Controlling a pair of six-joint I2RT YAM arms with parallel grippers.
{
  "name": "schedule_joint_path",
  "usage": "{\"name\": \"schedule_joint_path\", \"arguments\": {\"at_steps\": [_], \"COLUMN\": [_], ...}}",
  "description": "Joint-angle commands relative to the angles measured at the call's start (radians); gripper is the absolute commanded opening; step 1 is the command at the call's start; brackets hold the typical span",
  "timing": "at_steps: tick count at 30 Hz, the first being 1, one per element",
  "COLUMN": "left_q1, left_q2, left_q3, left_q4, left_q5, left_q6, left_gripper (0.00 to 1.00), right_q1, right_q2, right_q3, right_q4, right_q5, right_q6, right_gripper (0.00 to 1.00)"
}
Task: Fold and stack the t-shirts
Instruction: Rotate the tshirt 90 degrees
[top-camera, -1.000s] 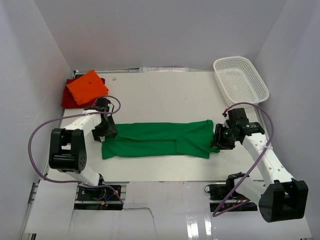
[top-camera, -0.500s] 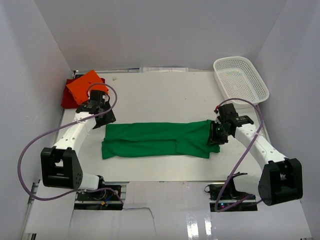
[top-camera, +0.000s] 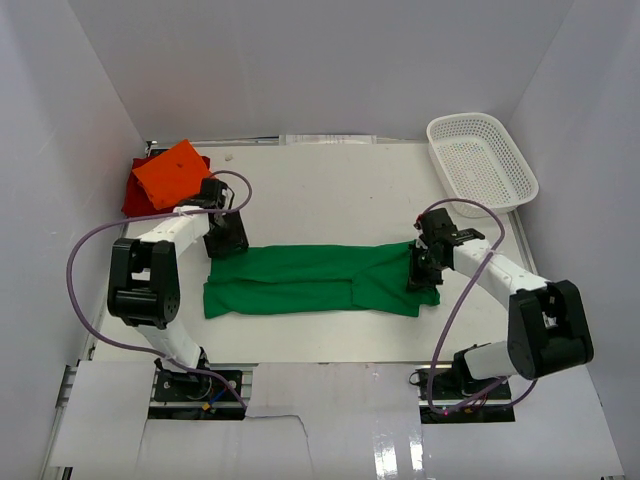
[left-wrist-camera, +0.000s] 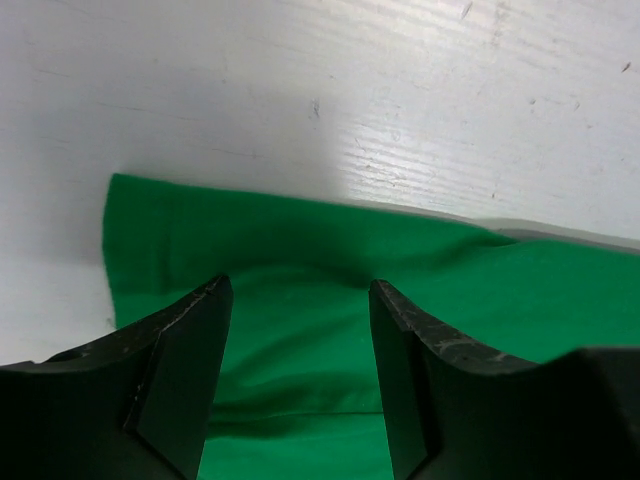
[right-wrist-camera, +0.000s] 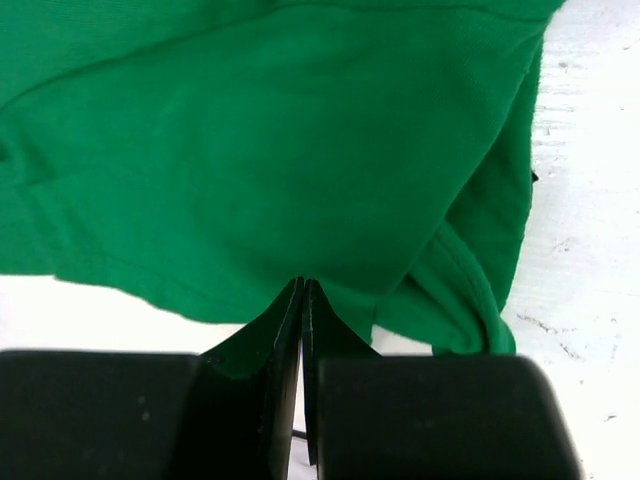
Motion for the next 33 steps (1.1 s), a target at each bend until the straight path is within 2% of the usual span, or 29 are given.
{"name": "schedule_joint_path", "arguments": {"at_steps": [1, 10, 15, 24, 29, 33], "left_q1": [-0.018, -0.046, -0.047, -0.047, -0.055, -0.113], "left_q2": [0.006, 0.039, 0.046, -0.052, -0.156, -0.236], "left_q3": [0.000, -0.078, -0.109, -0.147, -0.199, -0.265], "left_q4": [0.009, 0.006, -0.014, -0.017, -0.011, -0.009], "left_q5": [0.052, 0.061, -0.043, -0.118, -0.143, -0.129], "left_q6": [0.009, -0.032, -0.138, -0.366, -0.393, -0.442], "left_gripper": [0.68, 0.68, 0.68, 0.70, 0.70, 0.70], "right_q1": [0.003, -0.007, -0.041, -0.086, -0.089, -0.095], "right_q2": [0.049, 0.249, 0.368, 0.614, 0.755, 0.878], "right_q3": [-0.012, 0.107, 0.215, 0.541, 0.709, 0.921], "right_q4": [0.042, 0.079, 0.076, 0.007, -0.010, -0.028], "right_q5": [0.025, 0.031, 0.035, 0.022, -0.010, -0.051], "right_q6": [0.006, -0.021, -0.046, -0.104, -0.136, -0.170], "right_gripper": [0.08, 0.08, 0.08, 0.08, 0.08, 0.08]}}
